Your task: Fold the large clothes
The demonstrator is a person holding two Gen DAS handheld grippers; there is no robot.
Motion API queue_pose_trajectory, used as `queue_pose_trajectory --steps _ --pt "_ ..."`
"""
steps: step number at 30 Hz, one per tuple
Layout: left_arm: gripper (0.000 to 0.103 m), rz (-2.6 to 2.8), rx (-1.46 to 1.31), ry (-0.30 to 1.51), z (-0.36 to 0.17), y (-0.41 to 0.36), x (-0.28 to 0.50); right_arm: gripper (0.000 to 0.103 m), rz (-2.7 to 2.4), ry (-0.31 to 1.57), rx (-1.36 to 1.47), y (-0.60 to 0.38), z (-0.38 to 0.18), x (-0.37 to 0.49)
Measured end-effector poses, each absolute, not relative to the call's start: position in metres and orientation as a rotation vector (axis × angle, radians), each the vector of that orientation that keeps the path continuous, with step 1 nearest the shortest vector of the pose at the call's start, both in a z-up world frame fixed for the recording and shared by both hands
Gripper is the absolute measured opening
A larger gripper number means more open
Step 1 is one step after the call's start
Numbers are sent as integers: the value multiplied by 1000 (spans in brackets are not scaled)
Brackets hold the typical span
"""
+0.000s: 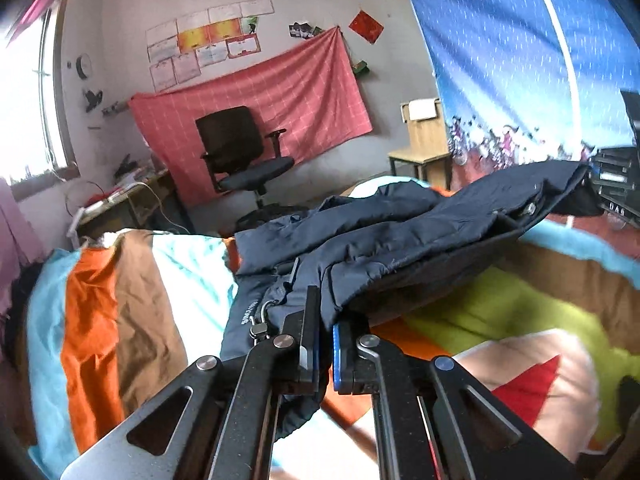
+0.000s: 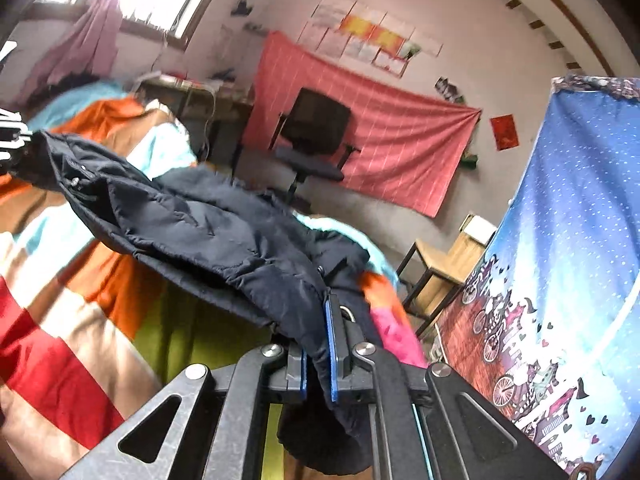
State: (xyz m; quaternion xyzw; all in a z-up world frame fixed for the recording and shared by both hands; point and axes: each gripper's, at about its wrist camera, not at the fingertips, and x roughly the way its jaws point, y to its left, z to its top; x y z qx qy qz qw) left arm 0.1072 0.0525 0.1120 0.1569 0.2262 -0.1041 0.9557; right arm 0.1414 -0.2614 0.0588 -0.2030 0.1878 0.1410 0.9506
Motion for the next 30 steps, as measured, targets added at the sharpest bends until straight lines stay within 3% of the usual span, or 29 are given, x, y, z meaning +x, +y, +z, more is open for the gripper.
queue_pose_trajectory --steps 7,12,23,30 --pt "3 -239 289 495 145 54 104 7 323 344 -419 -261 90 118" --pt "3 -236 292 484 163 45 149 7 349 383 -377 -263 100 150" --pt "3 -102 324 444 203 29 311 7 328 423 -421 -249 122 296" --pt "3 19 287 410 188 30 414 7 236 434 -365 -237 118 412"
